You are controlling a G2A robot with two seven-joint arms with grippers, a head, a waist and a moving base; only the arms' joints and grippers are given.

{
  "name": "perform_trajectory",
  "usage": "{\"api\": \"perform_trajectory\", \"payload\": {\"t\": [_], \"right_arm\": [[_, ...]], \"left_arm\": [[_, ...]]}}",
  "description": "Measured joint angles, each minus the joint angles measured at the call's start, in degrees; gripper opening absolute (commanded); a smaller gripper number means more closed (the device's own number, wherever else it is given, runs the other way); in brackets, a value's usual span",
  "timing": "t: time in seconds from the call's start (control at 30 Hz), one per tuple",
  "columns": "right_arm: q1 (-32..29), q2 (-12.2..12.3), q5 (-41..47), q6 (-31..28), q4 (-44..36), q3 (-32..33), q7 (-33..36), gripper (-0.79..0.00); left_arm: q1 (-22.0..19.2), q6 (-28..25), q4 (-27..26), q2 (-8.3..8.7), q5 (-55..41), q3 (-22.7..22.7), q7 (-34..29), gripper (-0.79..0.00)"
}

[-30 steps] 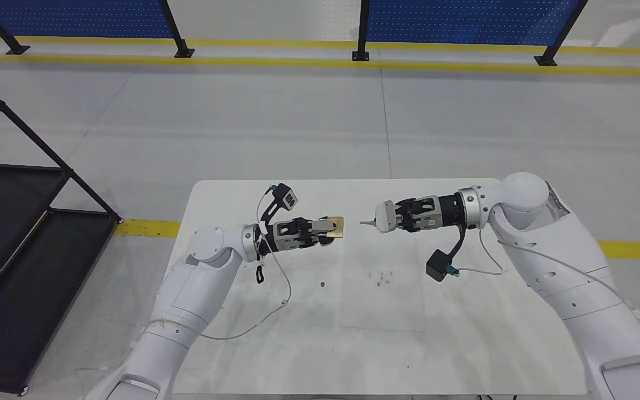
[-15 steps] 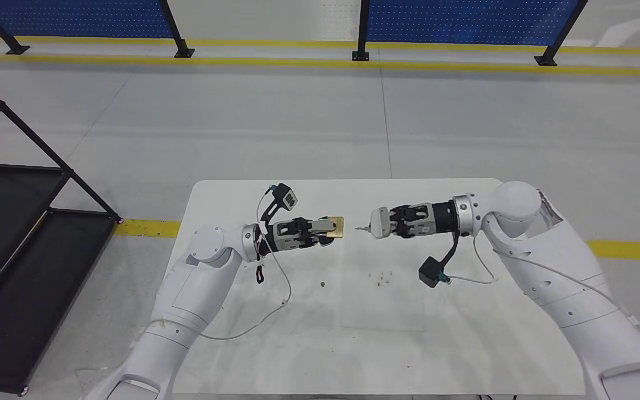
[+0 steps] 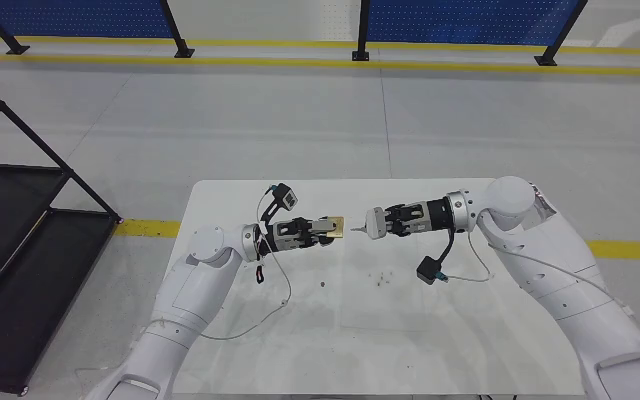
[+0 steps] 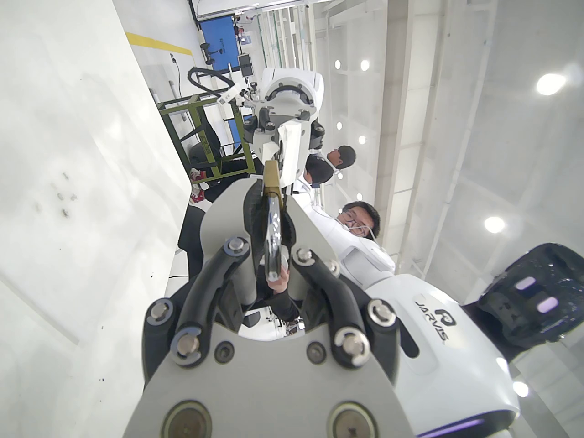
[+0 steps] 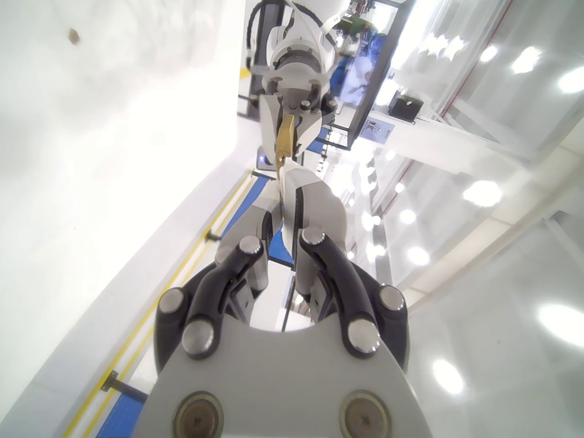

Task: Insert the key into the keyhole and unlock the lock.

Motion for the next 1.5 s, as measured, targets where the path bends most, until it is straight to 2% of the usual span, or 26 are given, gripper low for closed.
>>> {"api": "perform_trajectory", "payload": {"t": [1.5], "right_arm": [[3.0, -1.6, -0.8, 2.8, 2.2, -3.7, 1.9, -0.785]], "left_arm": [[0.0, 0.0, 0.0, 0.0, 0.0, 0.0, 0.0, -0.785]]}}
